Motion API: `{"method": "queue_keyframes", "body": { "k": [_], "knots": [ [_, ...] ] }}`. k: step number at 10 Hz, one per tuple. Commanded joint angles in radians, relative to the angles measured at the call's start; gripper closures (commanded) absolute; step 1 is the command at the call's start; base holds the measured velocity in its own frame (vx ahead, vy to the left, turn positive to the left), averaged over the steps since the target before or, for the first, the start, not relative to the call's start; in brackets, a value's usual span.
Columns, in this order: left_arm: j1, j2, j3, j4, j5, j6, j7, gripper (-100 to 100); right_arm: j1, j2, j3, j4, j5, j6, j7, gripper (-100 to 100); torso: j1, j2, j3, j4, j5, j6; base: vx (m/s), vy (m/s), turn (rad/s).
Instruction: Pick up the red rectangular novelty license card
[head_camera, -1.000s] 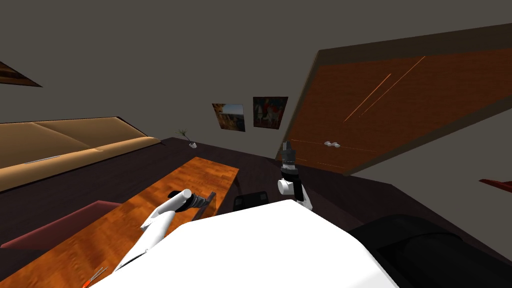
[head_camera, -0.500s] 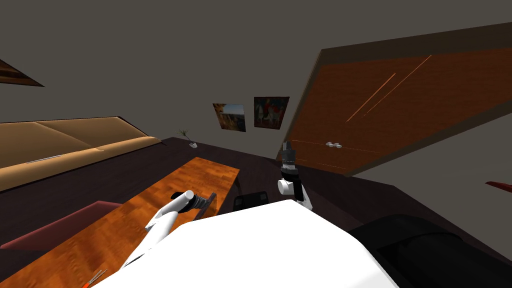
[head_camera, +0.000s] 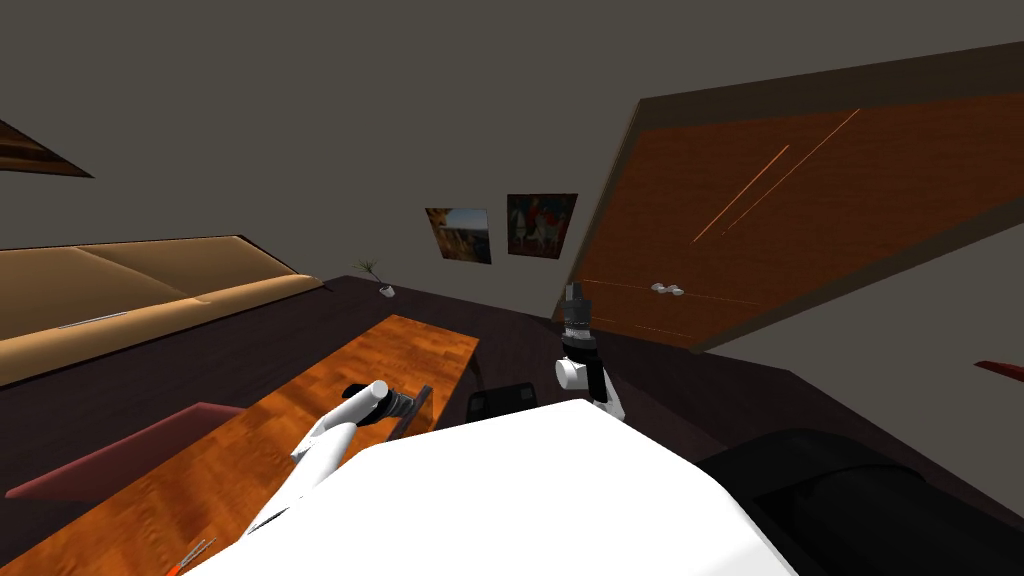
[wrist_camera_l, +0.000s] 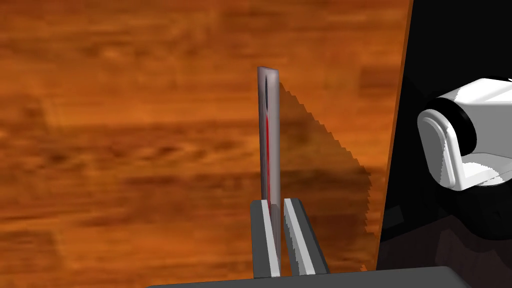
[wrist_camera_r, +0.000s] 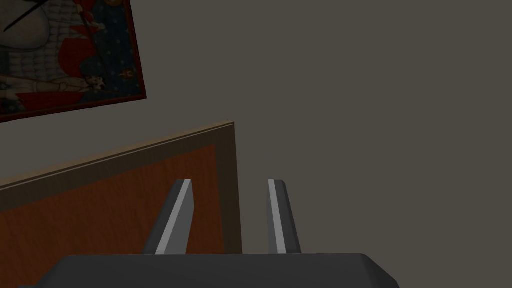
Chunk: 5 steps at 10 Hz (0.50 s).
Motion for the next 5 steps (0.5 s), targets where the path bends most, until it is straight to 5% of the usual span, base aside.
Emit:
{"method": "queue_keyframes", "body": {
  "k": [1,4,5],
  "knots": [
    [-0.002,0.019,0.006,-0.020,0.008,0.029,0.009,100,0.000,0.000,0.000,0.000,0.000,0.000,0.000,0,0.000,0.000,0.000,0.000,0.000,0.000,-0.029,-0.023,-0.031],
    [0.000,0.031,0.009,-0.040,0.015,0.051,0.014,100,0.000,0.000,0.000,0.000,0.000,0.000,0.000,0,-0.002,0.003,0.002,0.001,-0.001,0.000,-0.034,-0.023,-0.011],
    [0.001,0.032,0.010,-0.042,0.015,0.055,0.015,0,0.000,0.000,0.000,0.000,0.000,0.000,0.000,0,-0.001,0.002,0.001,0.001,0.000,0.000,0.000,0.000,0.000]
  ]
}}
